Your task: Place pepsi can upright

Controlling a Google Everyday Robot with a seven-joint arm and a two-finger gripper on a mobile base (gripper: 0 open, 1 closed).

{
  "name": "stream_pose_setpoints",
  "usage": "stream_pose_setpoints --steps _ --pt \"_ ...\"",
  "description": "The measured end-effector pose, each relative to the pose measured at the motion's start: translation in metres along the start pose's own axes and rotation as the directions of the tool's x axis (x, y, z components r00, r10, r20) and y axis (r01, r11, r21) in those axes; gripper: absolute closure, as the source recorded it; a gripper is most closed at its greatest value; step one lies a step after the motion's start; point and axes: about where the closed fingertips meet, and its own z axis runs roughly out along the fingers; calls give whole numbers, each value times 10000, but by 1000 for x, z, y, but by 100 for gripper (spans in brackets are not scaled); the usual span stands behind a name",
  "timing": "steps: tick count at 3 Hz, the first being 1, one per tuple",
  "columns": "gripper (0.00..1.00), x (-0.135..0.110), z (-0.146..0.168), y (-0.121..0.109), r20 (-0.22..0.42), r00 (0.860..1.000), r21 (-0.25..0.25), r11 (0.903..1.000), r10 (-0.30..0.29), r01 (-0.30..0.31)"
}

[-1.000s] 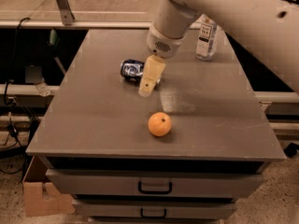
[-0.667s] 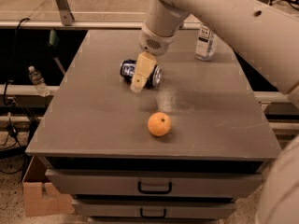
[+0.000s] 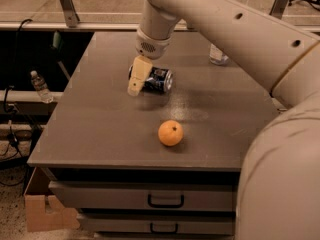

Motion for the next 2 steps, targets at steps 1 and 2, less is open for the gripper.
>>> stream_pose_setpoints --steps 1,2 --pt "6 -8 12 -9 -319 9993 59 9998 167 -166" --pt "22 -10 20 -11 -658 9975 78 9997 248 -243"
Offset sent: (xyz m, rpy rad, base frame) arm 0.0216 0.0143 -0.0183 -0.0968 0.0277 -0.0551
